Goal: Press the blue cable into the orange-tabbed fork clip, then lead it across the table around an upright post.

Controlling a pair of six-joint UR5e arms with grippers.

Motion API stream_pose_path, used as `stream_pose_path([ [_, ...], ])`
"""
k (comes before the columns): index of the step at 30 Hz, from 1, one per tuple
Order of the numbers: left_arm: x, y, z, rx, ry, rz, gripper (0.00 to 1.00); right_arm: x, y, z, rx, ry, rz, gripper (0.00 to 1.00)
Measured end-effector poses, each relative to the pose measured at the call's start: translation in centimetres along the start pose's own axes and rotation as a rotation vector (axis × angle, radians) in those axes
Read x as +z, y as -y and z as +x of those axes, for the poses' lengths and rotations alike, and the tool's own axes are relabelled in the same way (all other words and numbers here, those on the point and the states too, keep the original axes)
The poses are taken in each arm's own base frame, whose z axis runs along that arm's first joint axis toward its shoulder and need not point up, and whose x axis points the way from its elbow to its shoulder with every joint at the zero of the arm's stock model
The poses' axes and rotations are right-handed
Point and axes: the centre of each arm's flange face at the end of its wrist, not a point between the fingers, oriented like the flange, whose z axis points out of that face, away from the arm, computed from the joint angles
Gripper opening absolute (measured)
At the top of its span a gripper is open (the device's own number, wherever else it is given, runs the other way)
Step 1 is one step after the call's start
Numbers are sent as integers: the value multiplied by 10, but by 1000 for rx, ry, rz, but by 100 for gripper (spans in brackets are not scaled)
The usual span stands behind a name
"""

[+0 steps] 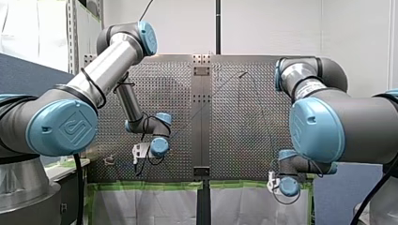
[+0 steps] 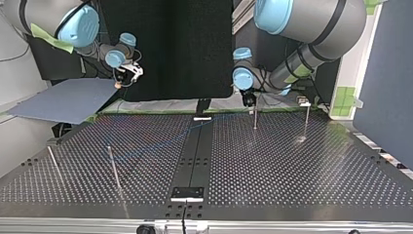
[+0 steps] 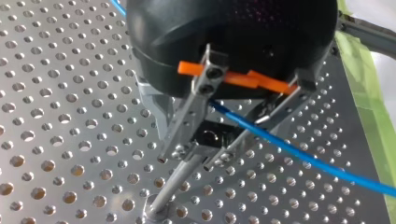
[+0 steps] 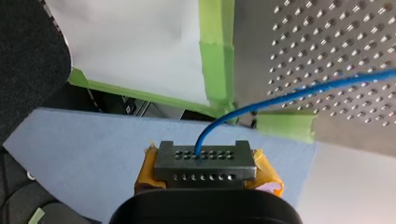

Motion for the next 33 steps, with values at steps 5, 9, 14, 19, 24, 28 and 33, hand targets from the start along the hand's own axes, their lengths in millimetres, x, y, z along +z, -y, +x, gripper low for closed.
stream_pose_path([
  [5, 0, 0, 0, 5, -3, 0, 100, 5, -9, -6, 7, -7, -12, 0],
  [9, -1, 0, 0, 7, -5, -1, 100, 10, -13, -7, 13, -15, -7, 0],
  [14, -1, 0, 0, 8, -5, -1, 100, 15, -14, -5, 13, -23, 6, 0],
  [19, -1, 0, 1, 8, -6, 0, 100, 20, -11, -8, 10, -27, 35, 0],
  [24, -1, 0, 1, 6, -7, -1, 100, 25, -9, -17, 4, -16, 45, 0],
  [28, -1, 0, 1, -4, -9, 4, 100, 29, -6, -17, 1, -19, 50, 0],
  [33, -1, 2, 2, -36, -19, 32, 100, 31, -3, -16, -1, -23, 61, 0],
])
